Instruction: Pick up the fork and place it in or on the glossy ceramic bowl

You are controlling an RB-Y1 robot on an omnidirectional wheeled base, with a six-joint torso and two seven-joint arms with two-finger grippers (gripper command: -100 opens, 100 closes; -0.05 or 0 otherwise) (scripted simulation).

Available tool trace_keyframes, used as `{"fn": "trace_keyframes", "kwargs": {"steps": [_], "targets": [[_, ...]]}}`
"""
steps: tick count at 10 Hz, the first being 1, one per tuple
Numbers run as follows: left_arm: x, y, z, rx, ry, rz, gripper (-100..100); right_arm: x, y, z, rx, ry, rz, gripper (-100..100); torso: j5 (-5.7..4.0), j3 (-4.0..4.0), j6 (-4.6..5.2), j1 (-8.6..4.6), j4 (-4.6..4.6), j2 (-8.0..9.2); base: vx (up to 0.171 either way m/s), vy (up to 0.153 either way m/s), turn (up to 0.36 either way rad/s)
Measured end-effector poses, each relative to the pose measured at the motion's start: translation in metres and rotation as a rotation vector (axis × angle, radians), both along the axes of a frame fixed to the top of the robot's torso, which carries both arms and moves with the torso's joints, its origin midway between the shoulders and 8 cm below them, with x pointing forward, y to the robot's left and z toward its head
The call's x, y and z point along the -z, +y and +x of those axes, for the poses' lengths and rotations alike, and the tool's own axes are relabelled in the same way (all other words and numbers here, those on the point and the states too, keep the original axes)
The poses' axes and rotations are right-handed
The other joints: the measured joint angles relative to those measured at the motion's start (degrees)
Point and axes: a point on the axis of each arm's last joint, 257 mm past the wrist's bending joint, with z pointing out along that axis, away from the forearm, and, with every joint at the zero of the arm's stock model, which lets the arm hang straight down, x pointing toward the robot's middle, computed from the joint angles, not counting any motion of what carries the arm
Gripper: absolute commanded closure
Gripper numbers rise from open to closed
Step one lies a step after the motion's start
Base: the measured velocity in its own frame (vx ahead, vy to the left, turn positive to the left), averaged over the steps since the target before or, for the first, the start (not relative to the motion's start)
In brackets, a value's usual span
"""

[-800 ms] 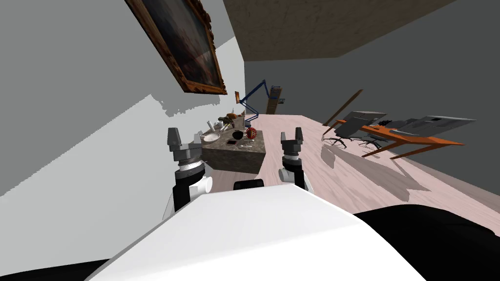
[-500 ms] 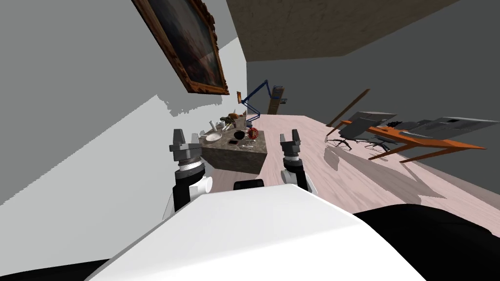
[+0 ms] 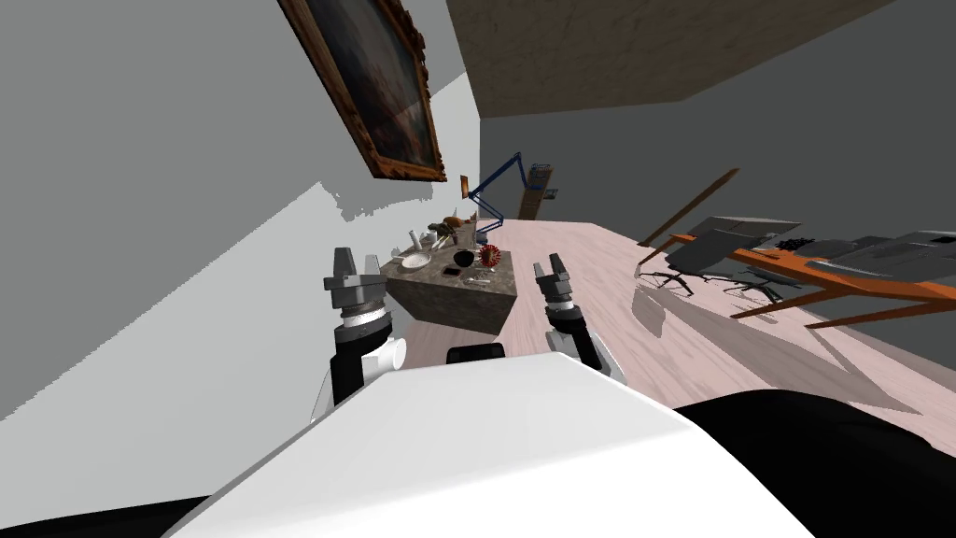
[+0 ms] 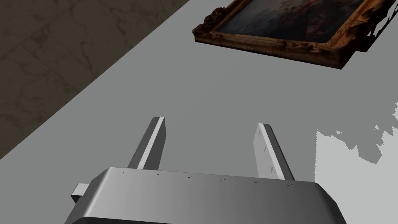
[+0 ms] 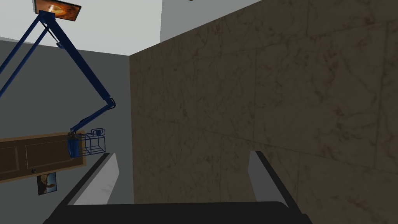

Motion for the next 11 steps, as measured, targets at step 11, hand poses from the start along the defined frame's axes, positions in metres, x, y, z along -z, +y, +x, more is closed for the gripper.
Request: {"fn": "trace_keyframes", "kwargs": {"steps": [11], "targets": [[0.0, 0.0, 0.0, 0.0, 0.0, 0.0, 0, 0.075, -0.019, 0.004, -0.03, 0.275, -0.269, -100, 0.0, 0.01, 0.04, -0.02, 0.01, 0.03, 0.014, 0.029, 0.1]]}}
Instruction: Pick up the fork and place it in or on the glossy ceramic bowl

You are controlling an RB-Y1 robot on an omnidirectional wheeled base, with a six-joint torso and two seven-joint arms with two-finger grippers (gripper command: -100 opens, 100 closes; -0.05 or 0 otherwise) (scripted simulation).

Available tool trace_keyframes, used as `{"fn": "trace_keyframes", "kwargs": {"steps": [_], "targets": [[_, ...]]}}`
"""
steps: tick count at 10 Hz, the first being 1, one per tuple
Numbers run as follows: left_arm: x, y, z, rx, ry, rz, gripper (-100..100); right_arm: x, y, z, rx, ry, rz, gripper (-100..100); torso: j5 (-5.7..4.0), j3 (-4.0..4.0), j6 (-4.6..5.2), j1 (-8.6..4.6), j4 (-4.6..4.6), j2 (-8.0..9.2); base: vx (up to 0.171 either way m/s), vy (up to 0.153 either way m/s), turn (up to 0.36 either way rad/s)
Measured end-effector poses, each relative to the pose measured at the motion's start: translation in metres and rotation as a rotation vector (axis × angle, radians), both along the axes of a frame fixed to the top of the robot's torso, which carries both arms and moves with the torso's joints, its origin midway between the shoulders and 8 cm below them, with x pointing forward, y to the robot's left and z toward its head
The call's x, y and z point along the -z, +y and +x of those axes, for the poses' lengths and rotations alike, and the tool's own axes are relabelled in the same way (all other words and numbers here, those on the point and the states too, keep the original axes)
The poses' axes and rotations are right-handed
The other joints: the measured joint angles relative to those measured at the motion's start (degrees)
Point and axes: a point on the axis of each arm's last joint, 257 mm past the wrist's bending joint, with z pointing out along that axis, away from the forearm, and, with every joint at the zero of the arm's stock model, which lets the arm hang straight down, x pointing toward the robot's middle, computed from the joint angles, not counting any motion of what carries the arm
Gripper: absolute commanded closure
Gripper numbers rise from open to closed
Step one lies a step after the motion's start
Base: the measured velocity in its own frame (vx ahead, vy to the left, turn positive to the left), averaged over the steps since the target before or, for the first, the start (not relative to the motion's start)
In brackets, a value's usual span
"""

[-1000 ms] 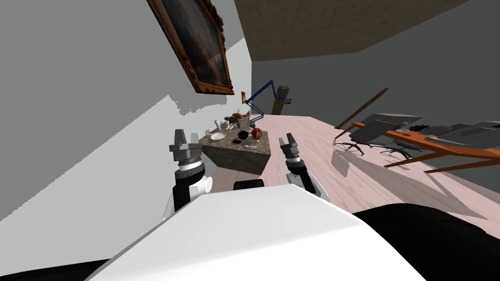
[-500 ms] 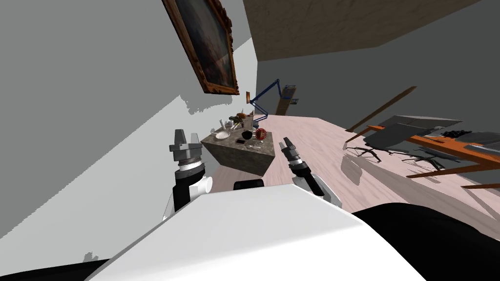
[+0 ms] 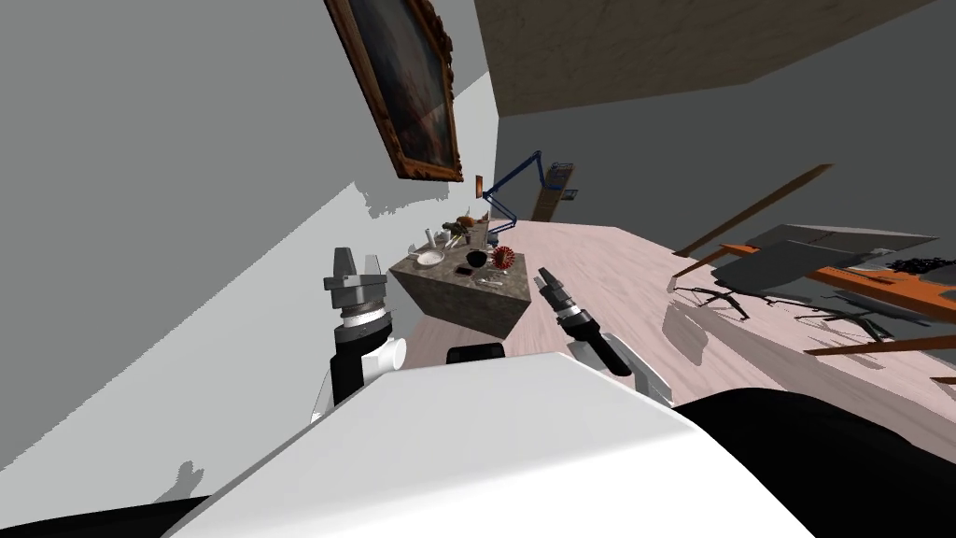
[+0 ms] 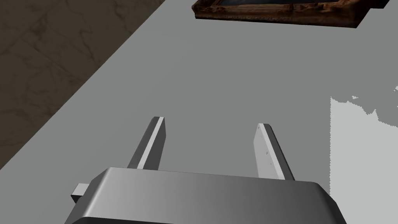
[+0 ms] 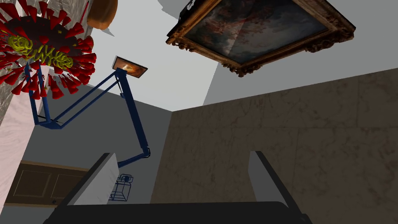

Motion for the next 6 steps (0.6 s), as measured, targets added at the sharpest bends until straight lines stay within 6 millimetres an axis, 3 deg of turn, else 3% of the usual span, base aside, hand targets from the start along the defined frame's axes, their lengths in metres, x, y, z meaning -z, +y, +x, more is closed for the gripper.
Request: {"fn": "trace_keyframes", "kwargs": {"steps": [1, 6], "targets": [[0.0, 0.0, 0.0, 0.0, 0.0, 0.0, 0, 0.012, -0.006, -0.002, 0.004, 0.035, -0.027, -100, 0.01, -0.01, -0.03, 0.05, -0.01, -0.03, 0.017, 0.039, 0.119], [0.0, 0.0, 0.0, 0.0, 0.0, 0.0, 0, 0.035, -0.017, -0.003, -0.014, 0.135, -0.142, -100, 0.0, 0.0, 0.0, 0.0, 0.0, -0.01, 0.013, 0.026, 0.097]]}}
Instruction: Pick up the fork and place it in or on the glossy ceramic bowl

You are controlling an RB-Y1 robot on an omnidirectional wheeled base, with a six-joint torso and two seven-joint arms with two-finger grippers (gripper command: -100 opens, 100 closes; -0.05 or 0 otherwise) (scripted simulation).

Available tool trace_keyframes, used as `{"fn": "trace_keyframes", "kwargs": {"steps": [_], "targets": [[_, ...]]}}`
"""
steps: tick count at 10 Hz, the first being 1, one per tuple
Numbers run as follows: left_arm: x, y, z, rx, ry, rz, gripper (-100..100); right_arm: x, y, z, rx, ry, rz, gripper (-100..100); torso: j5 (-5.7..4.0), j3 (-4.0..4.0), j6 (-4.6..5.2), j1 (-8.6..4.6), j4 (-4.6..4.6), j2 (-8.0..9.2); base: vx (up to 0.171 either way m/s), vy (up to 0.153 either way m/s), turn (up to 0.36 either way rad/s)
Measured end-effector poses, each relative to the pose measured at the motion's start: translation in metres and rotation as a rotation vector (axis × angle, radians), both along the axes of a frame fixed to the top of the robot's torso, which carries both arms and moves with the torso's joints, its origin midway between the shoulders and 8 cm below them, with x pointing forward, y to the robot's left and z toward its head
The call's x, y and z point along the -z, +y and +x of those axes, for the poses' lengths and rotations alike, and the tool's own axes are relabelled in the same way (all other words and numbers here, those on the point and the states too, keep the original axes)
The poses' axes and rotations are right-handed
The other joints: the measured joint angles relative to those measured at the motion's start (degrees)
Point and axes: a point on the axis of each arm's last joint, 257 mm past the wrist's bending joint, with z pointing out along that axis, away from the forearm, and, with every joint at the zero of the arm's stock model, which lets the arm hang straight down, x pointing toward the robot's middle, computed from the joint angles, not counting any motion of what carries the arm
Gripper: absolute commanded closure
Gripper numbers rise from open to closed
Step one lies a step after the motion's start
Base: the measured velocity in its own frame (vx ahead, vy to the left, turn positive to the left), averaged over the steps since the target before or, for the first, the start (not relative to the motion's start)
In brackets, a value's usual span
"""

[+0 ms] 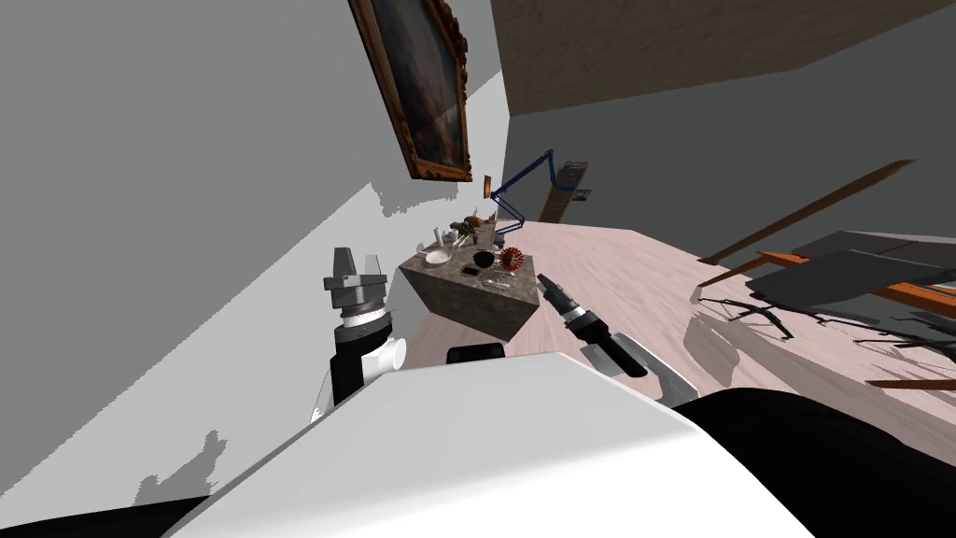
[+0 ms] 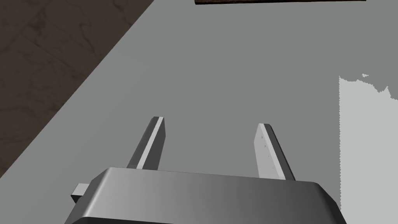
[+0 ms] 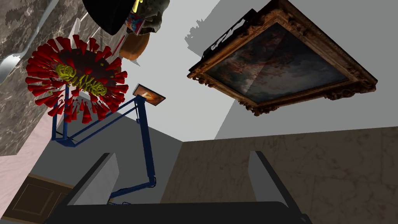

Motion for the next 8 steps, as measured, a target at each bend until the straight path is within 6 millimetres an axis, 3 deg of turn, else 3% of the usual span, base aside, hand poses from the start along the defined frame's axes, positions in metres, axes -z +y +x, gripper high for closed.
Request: {"fn": "trace_keyframes", "kwargs": {"steps": [4, 8], "targets": [[0.0, 0.0, 0.0, 0.0, 0.0, 0.0, 0, 0.03, -0.02, -0.004, -0.002, 0.121, -0.121, -100, 0.02, -0.04, 0.0, 0.08, -0.02, -0.06, 0.023, 0.033, 0.103], [0.0, 0.0, 0.0, 0.0, 0.0, 0.0, 0, 0.047, -0.03, -0.01, -0.031, 0.198, -0.226, -100, 0.0, 0.0, 0.01, 0.02, 0.0, 0.0, 0.02, 0.029, 0.126]]}}
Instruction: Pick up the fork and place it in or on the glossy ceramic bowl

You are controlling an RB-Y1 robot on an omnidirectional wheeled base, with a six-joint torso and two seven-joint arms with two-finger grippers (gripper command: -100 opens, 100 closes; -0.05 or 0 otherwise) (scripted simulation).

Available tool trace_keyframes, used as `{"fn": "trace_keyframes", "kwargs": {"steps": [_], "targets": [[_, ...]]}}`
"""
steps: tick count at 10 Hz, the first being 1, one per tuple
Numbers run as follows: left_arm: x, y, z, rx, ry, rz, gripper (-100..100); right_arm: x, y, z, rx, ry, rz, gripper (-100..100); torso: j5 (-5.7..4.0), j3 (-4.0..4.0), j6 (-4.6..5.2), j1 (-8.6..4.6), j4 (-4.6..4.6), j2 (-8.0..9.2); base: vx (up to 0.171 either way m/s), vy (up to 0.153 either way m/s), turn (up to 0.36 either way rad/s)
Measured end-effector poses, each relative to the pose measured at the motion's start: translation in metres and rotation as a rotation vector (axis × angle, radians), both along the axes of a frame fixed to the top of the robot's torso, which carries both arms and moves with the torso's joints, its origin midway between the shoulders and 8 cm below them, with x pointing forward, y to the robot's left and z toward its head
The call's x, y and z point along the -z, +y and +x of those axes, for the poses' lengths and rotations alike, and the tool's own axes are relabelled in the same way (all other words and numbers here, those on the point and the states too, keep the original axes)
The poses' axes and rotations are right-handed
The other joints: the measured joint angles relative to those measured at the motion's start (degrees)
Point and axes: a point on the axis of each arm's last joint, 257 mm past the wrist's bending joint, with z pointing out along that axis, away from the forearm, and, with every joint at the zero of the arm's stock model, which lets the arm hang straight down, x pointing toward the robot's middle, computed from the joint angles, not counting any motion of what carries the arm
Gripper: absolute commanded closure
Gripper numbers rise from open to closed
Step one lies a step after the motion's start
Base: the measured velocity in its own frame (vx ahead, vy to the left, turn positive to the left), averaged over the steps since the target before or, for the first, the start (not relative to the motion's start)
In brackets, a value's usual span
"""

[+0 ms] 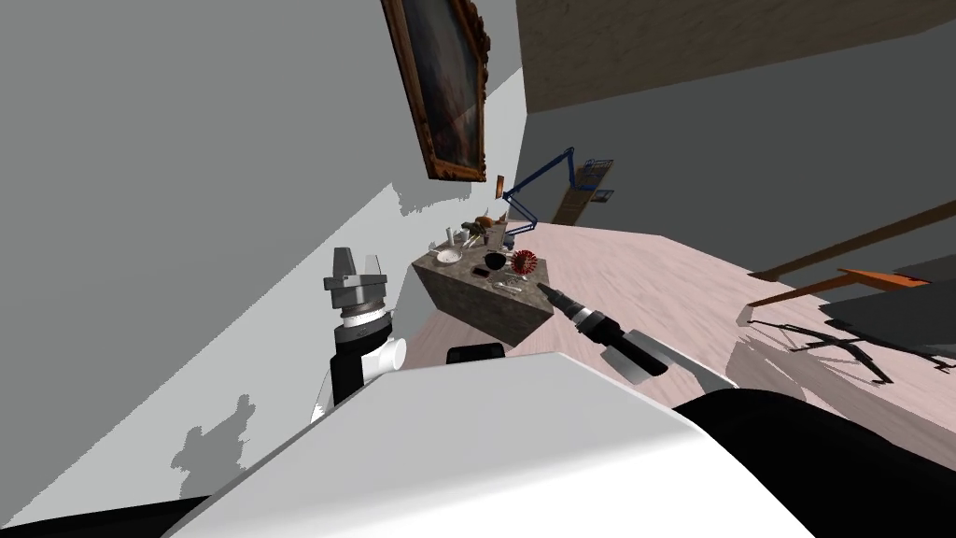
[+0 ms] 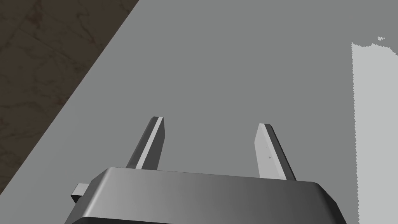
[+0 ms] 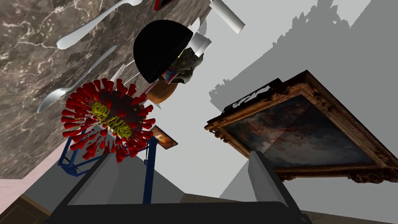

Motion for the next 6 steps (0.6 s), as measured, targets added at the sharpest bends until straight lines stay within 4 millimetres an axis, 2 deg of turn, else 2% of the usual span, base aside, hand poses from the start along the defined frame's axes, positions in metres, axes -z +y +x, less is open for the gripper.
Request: {"fn": "trace_keyframes", "kwargs": {"steps": [2, 3, 4, 6], "targets": [[0.0, 0.0, 0.0, 0.0, 0.0, 0.0, 0, 0.013, -0.011, -0.003, -0.003, 0.052, -0.056, -100, 0.01, -0.03, -0.01, 0.03, -0.01, -0.05, 0.02, 0.02, 0.039], [0.0, 0.0, 0.0, 0.0, 0.0, 0.0, 0, 0.014, -0.01, -0.003, -0.015, 0.063, -0.077, -100, 0.0, -0.01, 0.01, 0.0, 0.0, -0.01, 0.031, 0.031, 0.159], [0.0, 0.0, 0.0, 0.0, 0.0, 0.0, 0, 0.021, -0.019, -0.006, -0.012, 0.094, -0.105, -100, 0.01, -0.03, -0.04, 0.04, -0.01, -0.06, 0.033, 0.028, 0.112], [0.0, 0.0, 0.0, 0.0, 0.0, 0.0, 0, 0.027, -0.02, -0.007, -0.032, 0.124, -0.153, -100, 0.0, -0.01, 0.0, 0.02, 0.0, -0.02, 0.018, 0.029, 0.091]]}}
